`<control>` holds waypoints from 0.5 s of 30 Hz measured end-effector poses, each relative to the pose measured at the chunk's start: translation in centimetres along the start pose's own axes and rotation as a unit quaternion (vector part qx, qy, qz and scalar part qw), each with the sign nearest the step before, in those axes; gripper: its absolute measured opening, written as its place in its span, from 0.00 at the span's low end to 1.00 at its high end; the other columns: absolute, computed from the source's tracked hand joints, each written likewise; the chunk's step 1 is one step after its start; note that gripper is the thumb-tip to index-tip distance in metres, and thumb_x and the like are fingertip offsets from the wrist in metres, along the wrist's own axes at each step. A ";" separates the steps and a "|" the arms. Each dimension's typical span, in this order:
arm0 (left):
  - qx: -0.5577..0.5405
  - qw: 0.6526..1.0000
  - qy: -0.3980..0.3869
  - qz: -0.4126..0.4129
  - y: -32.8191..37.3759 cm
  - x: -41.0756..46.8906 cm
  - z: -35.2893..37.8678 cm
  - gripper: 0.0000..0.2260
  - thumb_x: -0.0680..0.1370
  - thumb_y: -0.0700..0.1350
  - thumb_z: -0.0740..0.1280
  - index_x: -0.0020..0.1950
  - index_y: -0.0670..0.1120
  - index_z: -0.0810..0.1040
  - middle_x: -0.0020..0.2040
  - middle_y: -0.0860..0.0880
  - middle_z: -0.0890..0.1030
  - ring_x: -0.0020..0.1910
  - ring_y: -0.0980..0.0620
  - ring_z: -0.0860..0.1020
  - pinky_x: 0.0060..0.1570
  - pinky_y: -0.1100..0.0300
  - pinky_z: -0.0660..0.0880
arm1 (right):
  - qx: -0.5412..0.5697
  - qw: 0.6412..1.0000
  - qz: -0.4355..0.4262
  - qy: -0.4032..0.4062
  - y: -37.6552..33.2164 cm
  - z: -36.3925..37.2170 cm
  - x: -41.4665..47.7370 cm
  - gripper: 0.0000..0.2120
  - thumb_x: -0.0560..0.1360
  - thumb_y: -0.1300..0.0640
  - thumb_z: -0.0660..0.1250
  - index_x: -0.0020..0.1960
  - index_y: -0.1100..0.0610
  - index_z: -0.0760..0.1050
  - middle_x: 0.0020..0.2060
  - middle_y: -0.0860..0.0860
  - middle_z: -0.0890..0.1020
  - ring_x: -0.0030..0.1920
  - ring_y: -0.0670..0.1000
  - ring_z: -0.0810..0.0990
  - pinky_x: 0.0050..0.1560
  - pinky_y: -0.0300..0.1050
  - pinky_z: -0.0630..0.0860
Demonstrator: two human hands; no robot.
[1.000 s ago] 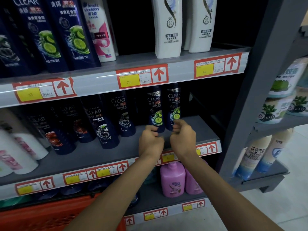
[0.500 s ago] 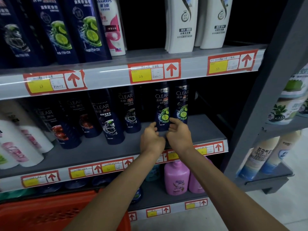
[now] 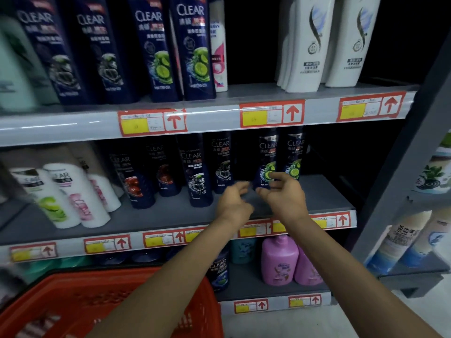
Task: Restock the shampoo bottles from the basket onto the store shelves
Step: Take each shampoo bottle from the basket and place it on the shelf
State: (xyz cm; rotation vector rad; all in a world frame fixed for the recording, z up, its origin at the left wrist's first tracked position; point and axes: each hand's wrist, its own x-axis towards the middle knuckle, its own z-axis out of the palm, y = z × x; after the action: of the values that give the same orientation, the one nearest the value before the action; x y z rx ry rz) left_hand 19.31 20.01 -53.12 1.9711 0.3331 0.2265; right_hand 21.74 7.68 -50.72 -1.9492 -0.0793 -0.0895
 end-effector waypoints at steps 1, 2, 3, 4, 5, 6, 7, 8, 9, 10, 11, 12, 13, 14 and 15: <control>0.018 0.999 0.020 0.020 -0.4 -0.6 -1.2 0.25 0.75 0.31 0.71 0.71 0.46 0.77 0.63 0.48 0.80 0.58 0.49 0.81 0.57 0.56 0.79 | 0.002 1.000 -0.009 0.005 -0.7 0.7 -0.6 0.20 0.74 0.58 0.76 0.64 0.55 0.77 0.47 0.48 0.79 0.48 0.50 0.80 0.54 0.45 0.78; 0.029 0.998 0.050 0.033 -0.9 -1.2 -2.4 0.22 0.75 0.34 0.72 0.68 0.48 0.79 0.60 0.50 0.82 0.53 0.51 0.81 0.53 0.58 0.79 | -0.001 1.000 -0.018 0.004 -1.5 1.5 -1.2 0.18 0.74 0.58 0.76 0.61 0.54 0.77 0.45 0.48 0.79 0.44 0.48 0.80 0.50 0.42 0.76; 0.035 0.995 0.079 0.039 -1.4 -1.8 -3.6 0.19 0.75 0.36 0.72 0.64 0.50 0.81 0.55 0.52 0.83 0.50 0.52 0.82 0.51 0.57 0.80 | -0.003 1.000 -0.026 -0.003 -2.3 2.5 -1.9 0.15 0.74 0.58 0.76 0.59 0.53 0.78 0.43 0.47 0.80 0.42 0.46 0.79 0.48 0.41 0.75; 0.036 0.993 0.107 0.043 -1.8 -2.3 -4.8 0.15 0.75 0.37 0.71 0.60 0.51 0.82 0.51 0.53 0.83 0.48 0.53 0.82 0.49 0.57 0.80 | -0.006 0.999 -0.032 -0.013 -3.0 3.5 -2.5 0.14 0.73 0.59 0.75 0.57 0.53 0.78 0.41 0.47 0.80 0.42 0.46 0.79 0.48 0.42 0.76; 0.034 0.989 0.134 0.046 -2.2 -2.7 -5.9 0.12 0.75 0.37 0.71 0.55 0.51 0.81 0.47 0.54 0.82 0.46 0.53 0.82 0.47 0.57 0.80 | -0.012 0.999 -0.036 -0.024 -3.6 4.7 -3.0 0.13 0.73 0.60 0.75 0.56 0.53 0.79 0.41 0.47 0.80 0.43 0.47 0.80 0.49 0.44 0.78; 0.029 0.986 0.160 0.047 -2.7 -2.9 -6.9 0.09 0.75 0.38 0.71 0.51 0.51 0.80 0.44 0.54 0.81 0.44 0.53 0.81 0.44 0.57 0.79 | -0.020 0.998 -0.035 -0.037 -4.1 5.8 -3.4 0.13 0.73 0.60 0.74 0.56 0.53 0.79 0.41 0.47 0.81 0.46 0.49 0.81 0.52 0.46 0.79; 0.028 0.981 0.184 0.046 -3.2 -3.0 -7.9 0.08 0.75 0.39 0.73 0.49 0.50 0.79 0.42 0.53 0.80 0.42 0.52 0.81 0.43 0.57 0.78 | -0.028 0.998 -0.030 -0.052 -4.6 6.8 -3.8 0.14 0.73 0.60 0.73 0.58 0.54 0.79 0.41 0.47 0.81 0.48 0.51 0.82 0.54 0.48 0.79; 0.027 0.977 0.206 0.041 -3.6 -3.1 -8.6 0.08 0.76 0.41 0.75 0.49 0.49 0.77 0.41 0.53 0.79 0.41 0.51 0.81 0.41 0.56 0.78 | -0.034 0.997 -0.023 -0.066 -4.9 7.7 -4.0 0.15 0.74 0.61 0.73 0.59 0.54 0.78 0.42 0.48 0.81 0.49 0.52 0.82 0.56 0.50 0.79; 0.027 0.974 0.221 0.032 -4.0 -3.0 -9.3 0.10 0.76 0.43 0.76 0.50 0.49 0.75 0.42 0.52 0.79 0.41 0.50 0.81 0.41 0.56 0.77 | -0.036 0.996 -0.014 -0.078 -5.1 8.5 -4.2 0.16 0.74 0.61 0.73 0.62 0.55 0.78 0.42 0.48 0.80 0.51 0.53 0.82 0.59 0.51 0.79; 0.028 0.973 0.228 0.022 -4.4 -2.9 -9.8 0.12 0.76 0.45 0.76 0.52 0.49 0.74 0.43 0.51 0.79 0.41 0.49 0.81 0.41 0.56 0.77 | -0.037 0.996 -0.007 -0.087 -5.1 9.2 -4.3 0.18 0.75 0.61 0.72 0.64 0.57 0.77 0.43 0.48 0.80 0.53 0.54 0.82 0.60 0.52 0.78; 0.034 0.973 0.227 0.011 -4.7 -2.7 -10.1 0.14 0.76 0.47 0.76 0.55 0.50 0.73 0.46 0.51 0.79 0.43 0.49 0.81 0.42 0.56 0.77 | -0.041 0.995 -0.001 -0.095 -5.1 9.7 -4.3 0.20 0.75 0.62 0.71 0.67 0.57 0.76 0.45 0.49 0.81 0.56 0.55 0.81 0.61 0.51 0.78; 0.043 0.974 0.220 0.002 -5.0 -2.4 -10.4 0.16 0.76 0.49 0.76 0.60 0.51 0.73 0.49 0.51 0.80 0.46 0.48 0.82 0.44 0.55 0.77 | -0.046 0.994 0.000 -0.101 -5.0 10.2 -4.4 0.22 0.75 0.62 0.71 0.69 0.58 0.74 0.48 0.51 0.82 0.58 0.55 0.81 0.62 0.50 0.77; 0.050 0.977 0.209 -0.003 -5.2 -2.2 -10.6 0.20 0.77 0.50 0.76 0.65 0.50 0.74 0.53 0.51 0.80 0.49 0.48 0.82 0.48 0.53 0.79 | -0.051 0.993 -0.002 -0.104 -5.0 10.6 -4.5 0.23 0.76 0.63 0.70 0.71 0.59 0.73 0.52 0.54 0.83 0.59 0.56 0.80 0.62 0.49 0.77; 0.049 0.979 0.196 -0.004 -5.2 -2.0 -10.7 0.23 0.77 0.50 0.76 0.69 0.49 0.74 0.55 0.51 0.80 0.52 0.48 0.82 0.51 0.52 0.80 | -0.052 0.993 -0.005 -0.104 -5.0 10.9 -4.5 0.24 0.76 0.63 0.69 0.71 0.59 0.72 0.56 0.55 0.83 0.60 0.56 0.80 0.62 0.48 0.77; 0.044 0.981 0.188 0.001 -5.3 -1.7 -10.7 0.23 0.77 0.50 0.75 0.70 0.48 0.75 0.55 0.51 0.81 0.53 0.48 0.82 0.53 0.52 0.80 | -0.050 0.994 -0.006 -0.101 -5.0 11.2 -4.6 0.24 0.76 0.63 0.69 0.72 0.59 0.72 0.57 0.56 0.83 0.60 0.57 0.80 0.61 0.48 0.77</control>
State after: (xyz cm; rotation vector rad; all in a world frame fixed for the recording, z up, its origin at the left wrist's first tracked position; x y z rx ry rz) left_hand 13.71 30.70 -53.55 2.0104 0.5923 0.5979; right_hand 16.99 19.91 -50.71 -2.0540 -0.2253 0.0980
